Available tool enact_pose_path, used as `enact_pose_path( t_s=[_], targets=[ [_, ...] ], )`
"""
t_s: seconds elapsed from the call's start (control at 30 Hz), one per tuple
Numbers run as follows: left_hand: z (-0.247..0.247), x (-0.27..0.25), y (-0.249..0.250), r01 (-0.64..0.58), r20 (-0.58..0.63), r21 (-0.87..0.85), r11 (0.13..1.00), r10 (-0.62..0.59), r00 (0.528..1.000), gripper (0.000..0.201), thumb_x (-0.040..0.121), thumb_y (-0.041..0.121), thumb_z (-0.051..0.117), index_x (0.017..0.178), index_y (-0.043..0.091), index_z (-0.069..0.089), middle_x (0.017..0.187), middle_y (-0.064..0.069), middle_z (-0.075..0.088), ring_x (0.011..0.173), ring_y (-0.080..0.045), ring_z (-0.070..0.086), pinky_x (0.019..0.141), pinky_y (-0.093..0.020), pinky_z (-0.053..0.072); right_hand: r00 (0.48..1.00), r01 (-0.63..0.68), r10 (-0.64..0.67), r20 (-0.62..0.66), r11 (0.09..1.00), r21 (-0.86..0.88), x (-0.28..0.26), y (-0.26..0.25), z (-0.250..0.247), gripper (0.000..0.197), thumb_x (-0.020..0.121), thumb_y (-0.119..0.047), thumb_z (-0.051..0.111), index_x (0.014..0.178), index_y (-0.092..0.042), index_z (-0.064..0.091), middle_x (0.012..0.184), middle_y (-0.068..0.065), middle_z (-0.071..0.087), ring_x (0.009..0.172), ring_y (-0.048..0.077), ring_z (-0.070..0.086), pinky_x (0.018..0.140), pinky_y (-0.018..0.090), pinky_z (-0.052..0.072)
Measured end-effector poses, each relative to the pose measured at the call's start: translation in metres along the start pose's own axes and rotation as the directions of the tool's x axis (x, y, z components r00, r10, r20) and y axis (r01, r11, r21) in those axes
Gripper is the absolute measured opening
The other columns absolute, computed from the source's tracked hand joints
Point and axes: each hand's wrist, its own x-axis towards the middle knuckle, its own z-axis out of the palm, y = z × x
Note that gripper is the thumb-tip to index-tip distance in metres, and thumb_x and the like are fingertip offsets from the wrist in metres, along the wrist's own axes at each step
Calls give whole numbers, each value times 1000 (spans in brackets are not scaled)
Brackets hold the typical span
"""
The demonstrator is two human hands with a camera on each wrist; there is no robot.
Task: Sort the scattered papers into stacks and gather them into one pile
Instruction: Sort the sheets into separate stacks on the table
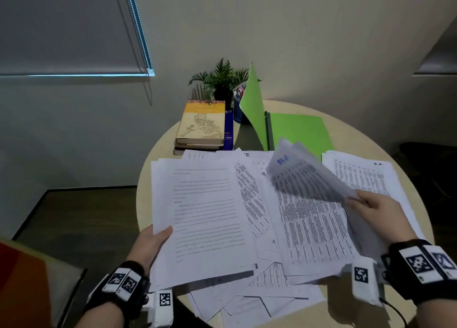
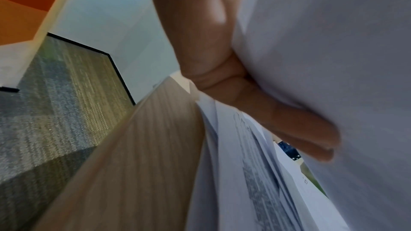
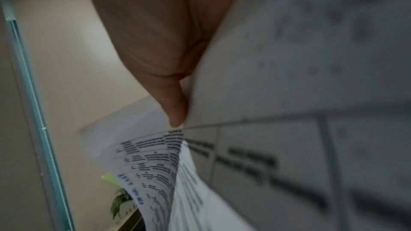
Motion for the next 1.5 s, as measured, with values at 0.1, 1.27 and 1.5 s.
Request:
enact_pose_path(
  t_s=[0.1, 1.27, 1.5],
  targets=[
    [6, 2, 0, 6, 10, 2, 1000, -6, 1000, 29, 93, 9, 55, 121, 1, 60, 112, -19, 68, 97, -34, 65, 75, -34, 51, 981, 30, -16, -193, 997, 68, 1, -5, -10, 20, 87, -4, 59, 102, -5, 72, 89, 4, 63, 92, 13, 53, 67, 11, 36],
    [20, -5, 1, -129, 132, 136, 982, 112, 985, 39, 88, 16, 65, 125, 11, 54, 116, -6, 66, 104, -24, 63, 97, -40, 47, 963, -234, 191, 193, 944, 234, -7, -23, 162, 29, 87, -18, 63, 113, -11, 54, 107, 4, 57, 95, 19, 58, 85, 31, 47],
    [-7, 5, -14, -34, 42, 158, 987, 28, 999, 37, 92, -4, 51, 128, 3, 50, 123, -20, 61, 106, -33, 60, 98, -45, 45, 907, -258, 345, 241, 908, -330, 30, -21, 162, 72, 77, -33, 72, 134, -9, 35, 120, 15, 54, 122, 35, 46, 97, 46, 45]
  ],
)
